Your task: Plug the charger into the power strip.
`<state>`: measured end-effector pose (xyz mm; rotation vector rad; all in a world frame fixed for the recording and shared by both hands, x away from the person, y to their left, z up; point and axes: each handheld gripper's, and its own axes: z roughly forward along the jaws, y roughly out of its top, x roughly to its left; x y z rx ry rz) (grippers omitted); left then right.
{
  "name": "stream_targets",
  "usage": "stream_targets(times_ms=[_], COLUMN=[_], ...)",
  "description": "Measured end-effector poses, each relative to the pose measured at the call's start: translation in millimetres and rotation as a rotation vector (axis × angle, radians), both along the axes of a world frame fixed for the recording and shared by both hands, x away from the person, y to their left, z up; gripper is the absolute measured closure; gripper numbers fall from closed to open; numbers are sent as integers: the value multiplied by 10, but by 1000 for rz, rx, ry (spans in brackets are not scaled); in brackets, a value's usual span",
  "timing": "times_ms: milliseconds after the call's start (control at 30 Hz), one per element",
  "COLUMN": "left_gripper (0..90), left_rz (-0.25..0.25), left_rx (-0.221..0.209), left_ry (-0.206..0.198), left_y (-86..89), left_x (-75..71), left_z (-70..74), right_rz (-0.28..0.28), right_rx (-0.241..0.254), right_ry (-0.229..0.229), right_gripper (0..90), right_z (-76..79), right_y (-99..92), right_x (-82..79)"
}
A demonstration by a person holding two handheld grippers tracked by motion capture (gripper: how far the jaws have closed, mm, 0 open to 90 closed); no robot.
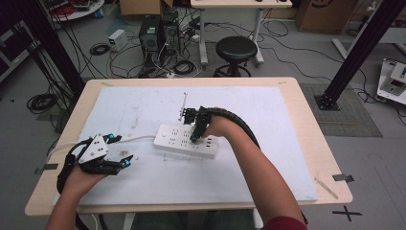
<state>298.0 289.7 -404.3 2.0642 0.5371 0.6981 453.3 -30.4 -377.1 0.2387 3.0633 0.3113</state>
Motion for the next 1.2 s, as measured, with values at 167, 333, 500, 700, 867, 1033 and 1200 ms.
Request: stream_targets(times_ms=[167,333,500,700,867,1033,1200], left_gripper=[229,229,229,229,229,229,226], left_rz=[-8,-17,-39,-49,-55,-86,-95], left_rx=[1,-6,-12,-34,-56,-119,-163], left_ry=[2,6,1,-6,-8,4,2], left_y=[-21,-70,-131,-137,-124,-112,-105], left_x=[42,104,136,159,160,178,180], left_z=[17,36,72,128,182,248,288], right_rz=[-68,-103,-158,-214,-258,-298,-343], right_rx=[104,221,324,432,513,581,648], right_ry=[-7,-41,-81,-103,-124,-158,-187], right_gripper=[447,370,301,242,216,209,202], right_z=[123,292,385,427,452,475,457], right_y=[-141,-331,-556,-780,-950,-1175,-1426], right_x=[7,-95,-218,-362,-477,-599,-723])
